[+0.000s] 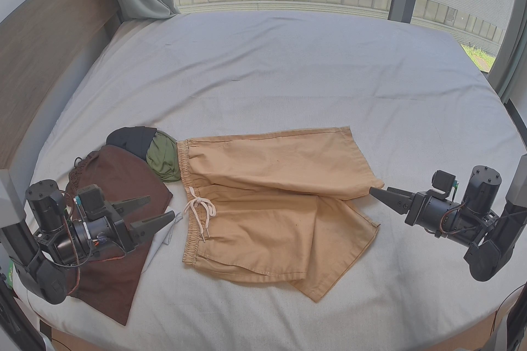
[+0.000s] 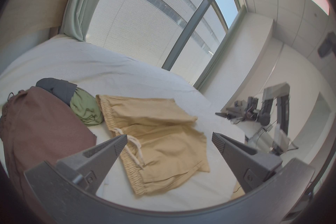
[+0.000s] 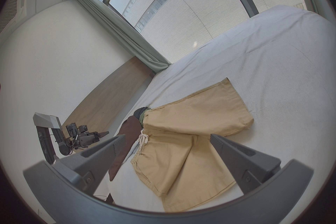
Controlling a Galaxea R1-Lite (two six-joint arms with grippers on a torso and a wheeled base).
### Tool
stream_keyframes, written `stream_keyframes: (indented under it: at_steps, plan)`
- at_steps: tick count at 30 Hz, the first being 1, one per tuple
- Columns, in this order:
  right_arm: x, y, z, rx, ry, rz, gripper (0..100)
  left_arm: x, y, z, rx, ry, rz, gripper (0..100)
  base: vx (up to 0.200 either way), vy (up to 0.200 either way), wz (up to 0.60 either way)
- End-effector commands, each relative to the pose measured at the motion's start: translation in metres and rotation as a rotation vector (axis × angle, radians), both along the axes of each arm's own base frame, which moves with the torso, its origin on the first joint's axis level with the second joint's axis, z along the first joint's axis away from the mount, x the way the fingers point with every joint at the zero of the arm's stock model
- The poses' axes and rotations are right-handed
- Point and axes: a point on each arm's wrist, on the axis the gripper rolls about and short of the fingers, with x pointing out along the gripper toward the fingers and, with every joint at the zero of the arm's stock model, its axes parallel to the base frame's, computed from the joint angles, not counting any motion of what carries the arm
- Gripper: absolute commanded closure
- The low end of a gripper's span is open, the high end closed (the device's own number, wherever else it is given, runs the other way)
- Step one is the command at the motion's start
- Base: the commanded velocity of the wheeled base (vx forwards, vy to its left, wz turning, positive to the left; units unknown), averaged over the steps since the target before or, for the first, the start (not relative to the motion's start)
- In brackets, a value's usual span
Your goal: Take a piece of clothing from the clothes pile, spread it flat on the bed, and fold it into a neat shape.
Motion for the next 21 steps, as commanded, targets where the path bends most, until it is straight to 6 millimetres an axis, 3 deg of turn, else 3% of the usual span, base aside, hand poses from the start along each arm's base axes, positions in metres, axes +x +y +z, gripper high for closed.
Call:
stream_keyframes:
  at_steps: [1, 21]
  plan:
    - [0.004, -0.001, -0.014, -0.011, 0.047, -0.008, 0, 0.004, -0.001, -0.025, 0.051, 0.070, 0.030, 0, 0.000, 0.000, 0.00]
    - [0.006, -0.016, -0.070, -0.048, 0.268, -0.067, 0, 0.000, -0.002, -0.028, 0.047, 0.091, 0.020, 0, 0.000, 0.000, 0.00]
